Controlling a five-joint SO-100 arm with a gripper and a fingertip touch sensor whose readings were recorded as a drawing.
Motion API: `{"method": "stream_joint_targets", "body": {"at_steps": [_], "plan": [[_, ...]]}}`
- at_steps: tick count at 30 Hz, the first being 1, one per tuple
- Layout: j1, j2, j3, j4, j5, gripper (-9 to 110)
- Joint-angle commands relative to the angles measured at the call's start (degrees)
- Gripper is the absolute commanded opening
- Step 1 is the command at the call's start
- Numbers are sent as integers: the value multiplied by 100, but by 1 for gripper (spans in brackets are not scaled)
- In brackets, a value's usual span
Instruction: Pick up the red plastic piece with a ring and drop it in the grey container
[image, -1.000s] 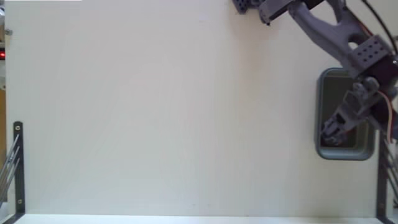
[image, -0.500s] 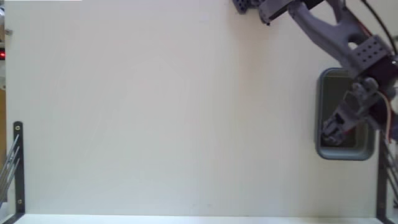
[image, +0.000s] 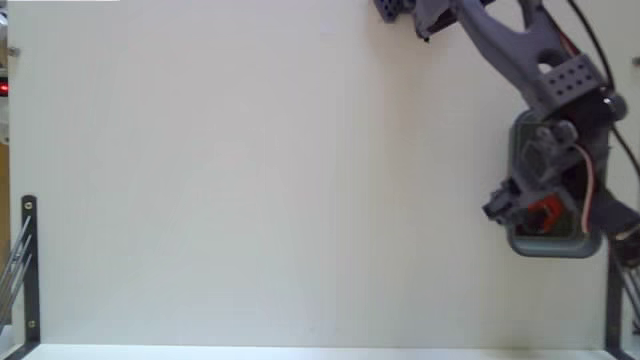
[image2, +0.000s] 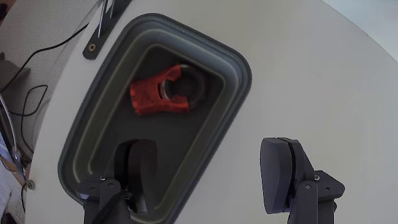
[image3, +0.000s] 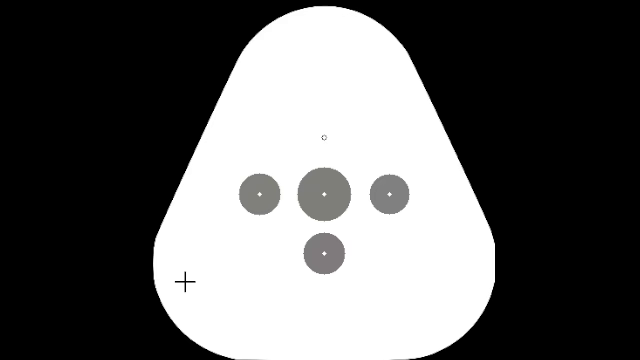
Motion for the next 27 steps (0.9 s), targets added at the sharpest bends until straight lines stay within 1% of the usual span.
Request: {"method": "stream_joint_targets", "body": {"at_steps": [1, 27], "plan": [[204, 684, 177, -5, 18, 110], [1794, 2767, 2245, 6, 18, 110]]}}
